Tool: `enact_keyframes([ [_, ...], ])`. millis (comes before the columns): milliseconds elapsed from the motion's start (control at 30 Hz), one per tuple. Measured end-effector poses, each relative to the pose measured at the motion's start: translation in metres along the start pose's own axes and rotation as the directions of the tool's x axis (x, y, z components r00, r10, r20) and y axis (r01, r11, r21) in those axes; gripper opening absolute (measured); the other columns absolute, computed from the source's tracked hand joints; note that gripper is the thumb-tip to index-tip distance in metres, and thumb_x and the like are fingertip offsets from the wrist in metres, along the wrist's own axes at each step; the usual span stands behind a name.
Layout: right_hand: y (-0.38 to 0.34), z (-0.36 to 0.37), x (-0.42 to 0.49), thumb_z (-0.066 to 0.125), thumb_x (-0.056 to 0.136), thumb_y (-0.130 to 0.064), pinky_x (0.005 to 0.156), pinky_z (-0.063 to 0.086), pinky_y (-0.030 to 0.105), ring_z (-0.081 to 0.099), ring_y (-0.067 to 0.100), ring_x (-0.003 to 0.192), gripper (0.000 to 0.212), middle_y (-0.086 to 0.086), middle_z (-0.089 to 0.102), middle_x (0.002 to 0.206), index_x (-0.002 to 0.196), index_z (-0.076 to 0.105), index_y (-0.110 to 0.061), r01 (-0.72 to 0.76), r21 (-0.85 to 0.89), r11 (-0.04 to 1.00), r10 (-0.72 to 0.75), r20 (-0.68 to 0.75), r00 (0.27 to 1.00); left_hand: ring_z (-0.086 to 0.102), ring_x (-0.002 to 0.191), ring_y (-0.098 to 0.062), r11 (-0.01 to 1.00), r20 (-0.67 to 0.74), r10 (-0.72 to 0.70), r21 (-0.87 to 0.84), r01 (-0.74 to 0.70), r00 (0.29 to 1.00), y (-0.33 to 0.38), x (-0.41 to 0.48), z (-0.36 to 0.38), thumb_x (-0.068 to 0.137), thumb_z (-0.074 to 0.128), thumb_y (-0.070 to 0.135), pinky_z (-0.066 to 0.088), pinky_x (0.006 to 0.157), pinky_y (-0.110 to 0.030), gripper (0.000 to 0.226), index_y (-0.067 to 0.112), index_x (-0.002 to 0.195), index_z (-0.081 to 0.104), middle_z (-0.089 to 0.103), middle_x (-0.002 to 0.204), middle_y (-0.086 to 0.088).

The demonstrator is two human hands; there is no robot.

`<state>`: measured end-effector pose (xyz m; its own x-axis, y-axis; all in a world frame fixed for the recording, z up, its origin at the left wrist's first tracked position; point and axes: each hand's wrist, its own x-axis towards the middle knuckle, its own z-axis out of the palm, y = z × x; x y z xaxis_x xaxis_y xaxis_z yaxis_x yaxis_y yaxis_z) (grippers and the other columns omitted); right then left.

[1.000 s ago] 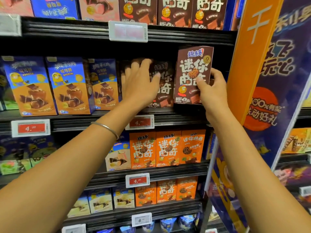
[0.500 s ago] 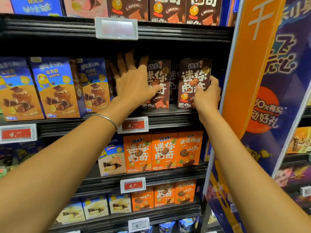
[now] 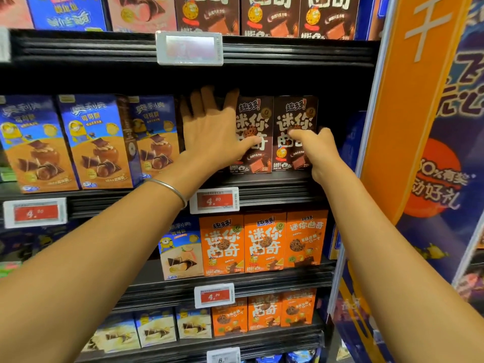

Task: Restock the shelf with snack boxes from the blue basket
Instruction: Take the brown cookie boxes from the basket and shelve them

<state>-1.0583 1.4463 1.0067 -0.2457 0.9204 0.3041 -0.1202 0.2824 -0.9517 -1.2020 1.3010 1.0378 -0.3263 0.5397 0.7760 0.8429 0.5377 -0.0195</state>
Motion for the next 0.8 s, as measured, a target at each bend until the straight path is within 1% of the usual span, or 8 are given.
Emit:
enact_keyframes([
  [67,-0.002,0.001,0.003,0.071,0.087,-0.035,0.064,0.05,0.028,0.064,0.015,0.094,0.071,0.002,0.06,0.111,0.143,0.037,-0.009,-0.034,0.042,0.999,0.033,0.023,0.999,0.024,0.153,-0.046,0.999,0.02,0.031,-0.024,-0.031,0.999,-0.004,0.007,-0.004,0.077,0.047,0.095,0.02,0.126,-0.06,0.113,0.032,0.166,0.016,0.025,0.165,-0.019],
  [167,-0.004,0.004,0.007,0.066,0.088,-0.041,0.072,0.055,0.032,0.067,0.02,0.098,0.071,0.007,0.064,0.115,0.145,0.038,-0.01,-0.075,0.09,0.993,0.072,0.037,0.997,0.031,0.153,-0.04,0.995,0.118,0.049,-0.094,-0.038,0.992,-0.009,0.021,-0.008,0.078,0.035,0.098,0.022,0.124,-0.058,0.108,0.036,0.165,0.016,0.032,0.167,-0.01],
  [300,-0.002,0.008,0.011,0.063,0.09,-0.041,0.066,0.052,0.029,0.068,0.018,0.093,0.061,0.007,0.067,0.112,0.139,0.043,-0.011,-0.09,0.115,0.989,0.088,0.024,0.996,0.016,0.16,-0.037,0.997,0.26,0.054,-0.071,-0.037,0.964,-0.013,0.033,-0.008,0.077,0.04,0.099,0.005,0.128,-0.059,0.106,0.048,0.163,0.007,0.013,0.176,-0.002],
  [367,-0.001,0.009,0.014,0.062,0.09,-0.038,0.07,0.054,0.03,0.068,0.019,0.094,0.06,0.007,0.067,0.111,0.139,0.044,-0.01,-0.095,0.113,0.989,0.093,0.027,0.995,0.016,0.16,-0.039,0.997,0.267,0.069,-0.042,-0.06,0.961,-0.014,0.036,-0.008,0.077,0.044,0.098,0.007,0.127,-0.06,0.106,0.047,0.163,0.008,0.013,0.176,-0.003],
  [467,-0.001,0.009,0.018,0.062,0.09,-0.038,0.09,0.057,0.04,0.067,0.023,0.103,0.066,0.009,0.067,0.117,0.145,0.041,-0.008,-0.117,0.103,0.988,0.113,0.044,0.993,0.02,0.157,-0.04,0.994,0.222,0.086,0.044,-0.098,0.971,-0.017,0.04,-0.009,0.072,0.046,0.101,0.015,0.125,-0.06,0.106,0.047,0.159,0.019,0.021,0.173,-0.004],
  [500,-0.001,0.009,0.019,0.061,0.09,-0.038,0.093,0.057,0.041,0.068,0.024,0.103,0.066,0.01,0.067,0.118,0.145,0.042,-0.008,-0.123,0.101,0.987,0.119,0.05,0.992,0.021,0.157,-0.04,0.994,0.228,0.082,0.052,-0.096,0.97,-0.018,0.043,-0.009,0.07,0.046,0.102,0.015,0.124,-0.06,0.106,0.047,0.158,0.022,0.023,0.173,-0.004],
  [667,-0.001,0.009,0.024,0.062,0.09,-0.038,0.079,0.058,0.034,0.071,0.023,0.097,0.059,0.009,0.071,0.111,0.14,0.048,-0.01,-0.149,0.111,0.983,0.143,0.06,0.988,0.031,0.152,-0.043,0.998,0.265,0.068,-0.004,-0.069,0.962,-0.02,0.05,-0.003,0.068,0.049,0.101,0.021,0.123,-0.06,0.105,0.044,0.154,0.031,0.034,0.167,-0.008],
  [800,-0.001,0.008,0.025,0.064,0.09,-0.041,0.083,0.059,0.036,0.071,0.023,0.098,0.059,0.008,0.072,0.111,0.139,0.051,-0.011,-0.155,0.126,0.98,0.149,0.055,0.987,0.032,0.152,-0.044,0.998,0.256,0.058,0.019,-0.065,0.965,-0.016,0.049,0.003,0.071,0.048,0.099,0.022,0.123,-0.061,0.103,0.043,0.155,0.028,0.031,0.168,-0.009],
])
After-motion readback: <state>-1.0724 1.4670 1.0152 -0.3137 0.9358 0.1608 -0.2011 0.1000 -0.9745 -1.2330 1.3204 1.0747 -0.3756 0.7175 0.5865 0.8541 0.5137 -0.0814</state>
